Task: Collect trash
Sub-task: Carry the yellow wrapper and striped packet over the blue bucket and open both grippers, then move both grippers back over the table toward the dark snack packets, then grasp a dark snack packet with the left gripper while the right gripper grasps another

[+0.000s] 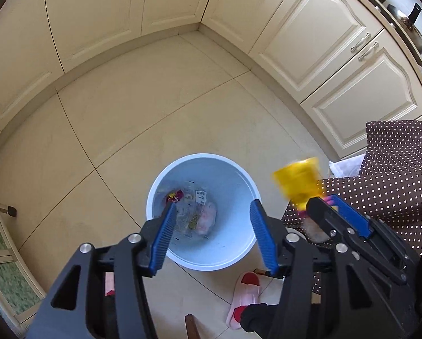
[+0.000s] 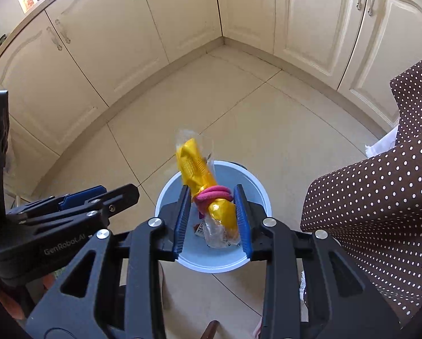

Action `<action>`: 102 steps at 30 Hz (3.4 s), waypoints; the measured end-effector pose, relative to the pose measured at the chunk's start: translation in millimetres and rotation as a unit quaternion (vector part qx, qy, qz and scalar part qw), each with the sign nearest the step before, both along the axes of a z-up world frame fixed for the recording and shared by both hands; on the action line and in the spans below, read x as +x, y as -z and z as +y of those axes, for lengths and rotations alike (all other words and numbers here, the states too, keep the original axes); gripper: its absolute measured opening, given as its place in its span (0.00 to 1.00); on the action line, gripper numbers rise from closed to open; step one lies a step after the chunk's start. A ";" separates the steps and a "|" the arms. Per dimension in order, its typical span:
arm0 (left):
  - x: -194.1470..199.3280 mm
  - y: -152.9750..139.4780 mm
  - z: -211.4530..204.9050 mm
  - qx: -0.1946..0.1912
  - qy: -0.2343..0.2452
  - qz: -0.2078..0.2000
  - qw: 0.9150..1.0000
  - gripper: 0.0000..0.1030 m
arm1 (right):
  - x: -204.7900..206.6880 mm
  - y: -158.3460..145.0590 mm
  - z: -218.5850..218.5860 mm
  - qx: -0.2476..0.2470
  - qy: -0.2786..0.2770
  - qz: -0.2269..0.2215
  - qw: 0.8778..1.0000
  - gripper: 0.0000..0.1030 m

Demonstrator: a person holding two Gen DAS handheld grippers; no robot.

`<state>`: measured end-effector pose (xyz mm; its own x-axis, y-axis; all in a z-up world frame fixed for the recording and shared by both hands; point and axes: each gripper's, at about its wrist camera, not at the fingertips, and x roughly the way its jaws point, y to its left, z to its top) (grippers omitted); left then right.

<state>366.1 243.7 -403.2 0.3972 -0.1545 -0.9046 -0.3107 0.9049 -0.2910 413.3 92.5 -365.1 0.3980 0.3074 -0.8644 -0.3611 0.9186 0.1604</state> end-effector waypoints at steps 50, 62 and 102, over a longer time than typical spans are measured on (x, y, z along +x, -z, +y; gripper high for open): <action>-73.2 -276.5 -417.0 0.058 0.343 -0.220 0.911 0.67 | -196.2 -256.2 -424.9 -0.014 0.289 -0.225 0.930 0.54; -18.0 -238.7 -491.6 0.087 0.379 -0.164 0.907 0.67 | -163.4 -237.2 -463.9 -0.002 0.300 -0.183 0.936 0.58; -62.9 -269.2 -383.5 -0.020 0.320 -0.229 0.919 0.00 | -116.8 -223.9 -394.4 -0.062 0.223 -0.138 0.963 0.16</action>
